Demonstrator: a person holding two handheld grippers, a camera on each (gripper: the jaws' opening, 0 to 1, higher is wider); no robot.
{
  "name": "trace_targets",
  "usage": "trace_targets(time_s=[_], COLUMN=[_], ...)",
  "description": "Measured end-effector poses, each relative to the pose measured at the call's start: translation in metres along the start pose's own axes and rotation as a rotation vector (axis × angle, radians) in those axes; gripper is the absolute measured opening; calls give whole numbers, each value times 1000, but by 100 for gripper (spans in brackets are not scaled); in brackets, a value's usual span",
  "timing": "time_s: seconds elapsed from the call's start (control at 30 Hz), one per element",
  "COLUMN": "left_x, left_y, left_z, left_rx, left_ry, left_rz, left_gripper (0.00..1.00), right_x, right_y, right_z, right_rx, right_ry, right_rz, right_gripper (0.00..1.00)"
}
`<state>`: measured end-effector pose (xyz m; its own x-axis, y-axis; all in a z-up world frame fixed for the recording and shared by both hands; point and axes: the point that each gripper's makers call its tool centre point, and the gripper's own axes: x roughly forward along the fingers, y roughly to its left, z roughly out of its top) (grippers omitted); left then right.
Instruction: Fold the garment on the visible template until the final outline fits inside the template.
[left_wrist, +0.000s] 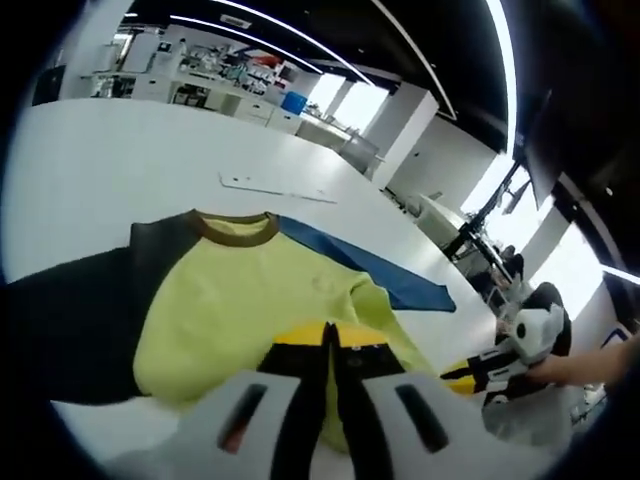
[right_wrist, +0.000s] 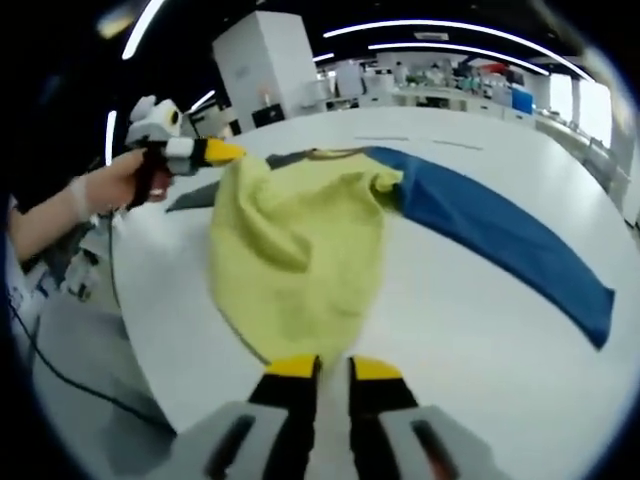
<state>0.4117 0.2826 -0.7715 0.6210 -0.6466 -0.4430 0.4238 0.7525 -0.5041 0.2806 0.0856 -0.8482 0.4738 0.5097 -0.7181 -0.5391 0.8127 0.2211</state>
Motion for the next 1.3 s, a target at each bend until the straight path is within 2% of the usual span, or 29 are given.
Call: trace_targets(time_s=[0.07,0.17,0.23,0.4,0.57,0.87,0.97,1.03,1.1,1.17,1.3], left_x=[6,19,26,42,50,55,43,34,24,7,-16], left_y=[2,9,12,23,30,37,28,26,26,29,24], left_z=[0,-2,-3,-9,-13,-21,-16,-7,-2,8,9], left_rx=[14,75,84,108,121,136,167,160,167,175,156], left_ry=[15,56,68,105,127,147,118,87,73,29,-3], left_rz=[4,25,29,50,64,71,48,21,23,27,22], left_gripper=[0,0,0,0,0,0,0,6,13,16,19], right_x=[1,3,3,-3,-9,-9,-11,-13,-16,-19,-25], right_y=[2,2,2,-12,-29,-37,-38,-38,-45,-46,-51], right_z=[-2,-2,-1,7,14,20,25,29,34,39,45], right_rx=[3,-4,-8,-29,9,35,46,66,107,127,162], right_ry=[12,9,5,-32,-74,-82,-93,-111,-137,-151,-174], right_rz=[11,8,1,-73,-126,-132,-131,-130,-130,-133,-140], right_gripper=[0,0,0,0,0,0,0,0,0,0,0])
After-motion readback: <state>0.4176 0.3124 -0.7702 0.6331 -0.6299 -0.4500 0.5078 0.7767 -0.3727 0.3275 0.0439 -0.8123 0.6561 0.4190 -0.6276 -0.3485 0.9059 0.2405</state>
